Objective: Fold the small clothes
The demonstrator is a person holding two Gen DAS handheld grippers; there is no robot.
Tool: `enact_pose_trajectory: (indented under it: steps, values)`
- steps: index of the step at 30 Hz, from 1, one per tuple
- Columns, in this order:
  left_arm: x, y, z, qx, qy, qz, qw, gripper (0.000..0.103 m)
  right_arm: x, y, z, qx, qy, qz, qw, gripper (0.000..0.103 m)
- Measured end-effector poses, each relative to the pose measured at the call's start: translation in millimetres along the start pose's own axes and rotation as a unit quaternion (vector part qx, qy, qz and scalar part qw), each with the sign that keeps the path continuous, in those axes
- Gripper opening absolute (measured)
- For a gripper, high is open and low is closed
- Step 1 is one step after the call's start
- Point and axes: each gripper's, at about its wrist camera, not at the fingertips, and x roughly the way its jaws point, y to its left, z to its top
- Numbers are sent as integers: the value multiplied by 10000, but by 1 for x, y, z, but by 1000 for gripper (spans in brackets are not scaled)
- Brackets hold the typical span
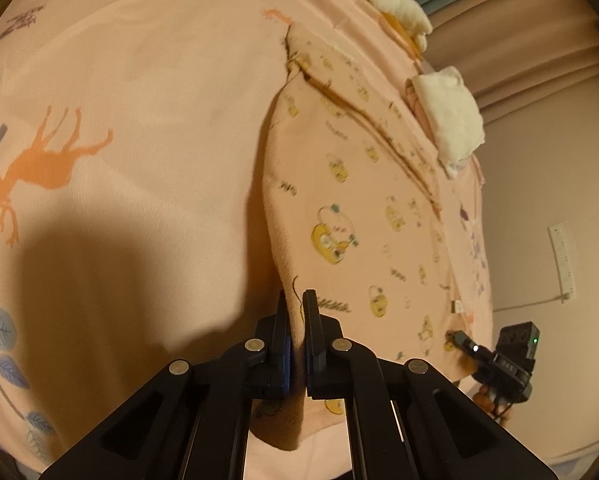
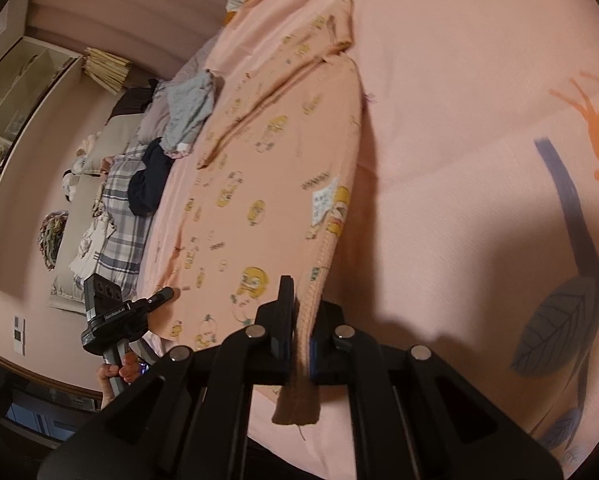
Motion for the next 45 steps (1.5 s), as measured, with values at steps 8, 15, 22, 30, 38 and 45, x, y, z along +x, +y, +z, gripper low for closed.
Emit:
enact_pose_trajectory:
  steps: [8, 15, 22, 30, 38, 45]
  values:
    - [-14, -10, 7, 71, -230, -487, 9985, 1, -14, 21, 8, -327, -315, 339, 9984, 5]
    - [-20, -14, 6, 215, -324, -678, 9969, 0, -24, 26, 8, -381, -510, 450, 9970, 4]
    - [-28, -18, 4, 261, -378, -890, 9950, 0, -36, 30, 4, -507, -599, 499, 9957, 4]
    - [-42, -20, -6, 273, -444, -980, 9938, 0, -48, 37, -2, -611, -662, 578, 9943, 4]
    - [-54, -32, -11, 423, -475, -1011, 9928, 0, -59, 52, -7, -868, -671, 698, 9915, 4]
    - [-70, -46, -20, 613, -502, -1112, 9906, 0, -81, 65, -17, -1168, -712, 756, 9877, 4]
